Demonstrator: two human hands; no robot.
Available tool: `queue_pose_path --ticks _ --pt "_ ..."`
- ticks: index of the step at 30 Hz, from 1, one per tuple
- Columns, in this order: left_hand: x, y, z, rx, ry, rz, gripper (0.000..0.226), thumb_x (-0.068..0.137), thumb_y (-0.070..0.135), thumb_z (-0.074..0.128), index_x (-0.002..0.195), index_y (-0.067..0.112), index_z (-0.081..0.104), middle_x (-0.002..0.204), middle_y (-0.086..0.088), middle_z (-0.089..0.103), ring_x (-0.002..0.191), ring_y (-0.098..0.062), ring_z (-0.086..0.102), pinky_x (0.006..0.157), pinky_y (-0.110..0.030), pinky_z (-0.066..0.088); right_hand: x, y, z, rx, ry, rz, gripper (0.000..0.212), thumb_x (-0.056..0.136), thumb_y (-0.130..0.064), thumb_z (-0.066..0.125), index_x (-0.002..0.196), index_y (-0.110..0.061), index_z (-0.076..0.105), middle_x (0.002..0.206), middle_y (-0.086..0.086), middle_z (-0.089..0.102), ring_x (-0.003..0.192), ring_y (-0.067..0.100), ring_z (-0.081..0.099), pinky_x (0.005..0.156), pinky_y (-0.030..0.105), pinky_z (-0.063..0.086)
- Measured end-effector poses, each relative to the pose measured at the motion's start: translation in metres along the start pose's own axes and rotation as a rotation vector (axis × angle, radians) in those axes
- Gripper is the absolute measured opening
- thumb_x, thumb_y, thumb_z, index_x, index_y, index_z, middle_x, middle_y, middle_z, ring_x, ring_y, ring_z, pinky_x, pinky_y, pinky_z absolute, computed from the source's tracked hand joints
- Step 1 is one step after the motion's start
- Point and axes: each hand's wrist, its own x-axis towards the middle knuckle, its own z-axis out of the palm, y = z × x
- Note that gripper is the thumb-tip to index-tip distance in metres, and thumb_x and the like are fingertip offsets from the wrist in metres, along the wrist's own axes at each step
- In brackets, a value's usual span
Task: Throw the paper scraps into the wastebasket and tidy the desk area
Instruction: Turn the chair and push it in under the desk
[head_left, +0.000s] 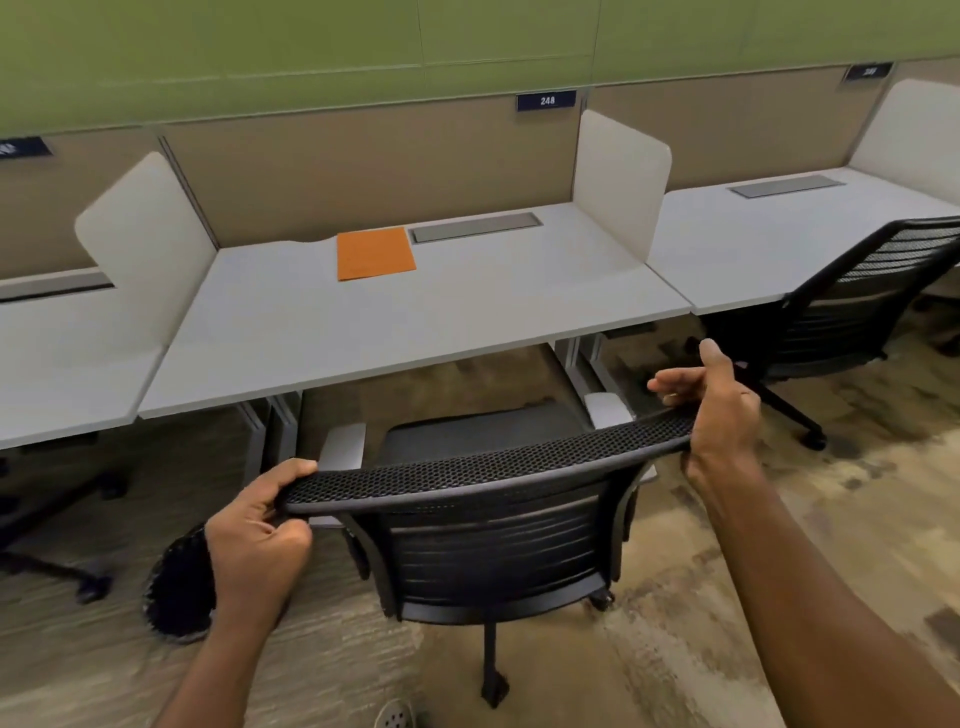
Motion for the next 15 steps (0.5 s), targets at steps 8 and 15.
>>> queue_pose_path --ticks 8,15 --pt "0.044 -0.007 0.012 0.005 0.121 -0.205 0.07 0.072 -0.024 0.04 0.127 0.012 0.064 0.124 -0.003 0.063 0.111 -0.018 0.061 0.093 -0.008 0.045 0.011 0.011 0.041 -0.105 -0.07 -0.039 0.056 0.096 -0.06 0.035 0.116 -0.02 0.07 0.125 -0.003 0.066 0.121 0.013 0.056 0.104 0.032 0.037" --pt "0.111 -0.029 0.024 0.091 0.127 -0.295 0.07 0.077 -0.017 0.04 0.133 0.02 0.059 0.134 -0.008 0.059 0.122 -0.019 0.053 0.101 -0.025 0.037 0.043 0.016 0.102 -0.3 -0.139 -0.006 0.083 0.086 -0.08 0.018 0.141 -0.028 0.05 0.15 -0.002 0.044 0.138 0.02 0.038 0.116 0.049 0.024"
